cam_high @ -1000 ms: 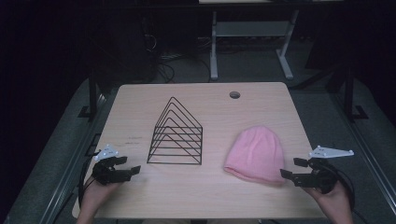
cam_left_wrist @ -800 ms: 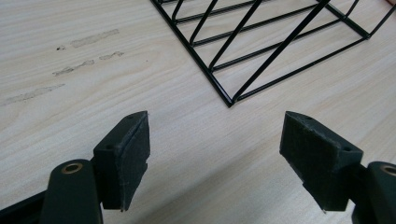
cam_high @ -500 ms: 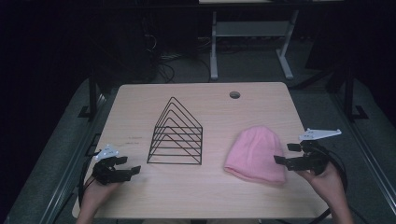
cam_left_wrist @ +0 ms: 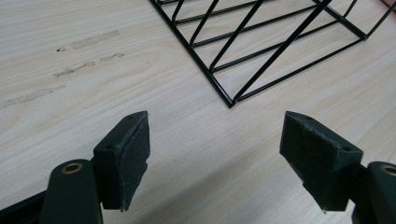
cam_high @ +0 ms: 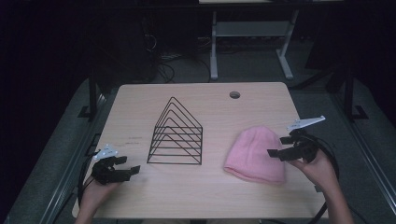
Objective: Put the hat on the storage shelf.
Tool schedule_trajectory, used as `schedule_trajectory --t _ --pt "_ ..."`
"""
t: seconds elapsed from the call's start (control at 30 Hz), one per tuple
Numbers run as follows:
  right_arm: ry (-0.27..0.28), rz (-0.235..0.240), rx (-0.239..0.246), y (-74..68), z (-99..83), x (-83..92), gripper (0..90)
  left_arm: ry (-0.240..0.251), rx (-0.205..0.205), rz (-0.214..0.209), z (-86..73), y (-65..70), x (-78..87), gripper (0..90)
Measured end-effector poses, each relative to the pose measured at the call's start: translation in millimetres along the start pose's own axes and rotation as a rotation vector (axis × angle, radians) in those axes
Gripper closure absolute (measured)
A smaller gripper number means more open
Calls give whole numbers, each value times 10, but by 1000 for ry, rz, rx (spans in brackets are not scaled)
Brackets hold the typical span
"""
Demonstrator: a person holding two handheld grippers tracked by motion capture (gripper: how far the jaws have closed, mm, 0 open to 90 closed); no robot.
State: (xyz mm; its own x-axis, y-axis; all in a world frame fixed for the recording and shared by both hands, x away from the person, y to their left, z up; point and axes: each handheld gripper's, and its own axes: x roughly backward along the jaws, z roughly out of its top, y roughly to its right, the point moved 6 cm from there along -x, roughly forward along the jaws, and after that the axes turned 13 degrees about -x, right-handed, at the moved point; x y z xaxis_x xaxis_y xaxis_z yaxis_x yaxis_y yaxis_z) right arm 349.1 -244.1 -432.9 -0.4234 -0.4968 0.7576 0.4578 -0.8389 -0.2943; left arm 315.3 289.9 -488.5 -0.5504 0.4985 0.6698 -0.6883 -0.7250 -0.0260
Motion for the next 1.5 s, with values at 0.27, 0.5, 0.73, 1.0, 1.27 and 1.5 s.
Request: schedule_trajectory --t 0.27,0.5,0.73,1.0,1.27,1.5 --pt "-49 -11 22 7 140 -126 205 3 3 -2 4 8 -7 244" --pt "-66 -15 17 81 327 -228 198 -1 -1 -1 -7 -9 2 245" --pt "-96 -12 -11 204 438 -343 194 2 11 3 -14 -37 1 244" --pt "-126 -26 -25 290 506 -425 195 0 9 4 -24 -66 8 244" --pt "-149 -34 -45 368 575 -504 208 6 14 9 -23 -69 14 245" --pt "-163 -42 -62 444 611 -548 220 4 19 9 -25 -72 15 245"
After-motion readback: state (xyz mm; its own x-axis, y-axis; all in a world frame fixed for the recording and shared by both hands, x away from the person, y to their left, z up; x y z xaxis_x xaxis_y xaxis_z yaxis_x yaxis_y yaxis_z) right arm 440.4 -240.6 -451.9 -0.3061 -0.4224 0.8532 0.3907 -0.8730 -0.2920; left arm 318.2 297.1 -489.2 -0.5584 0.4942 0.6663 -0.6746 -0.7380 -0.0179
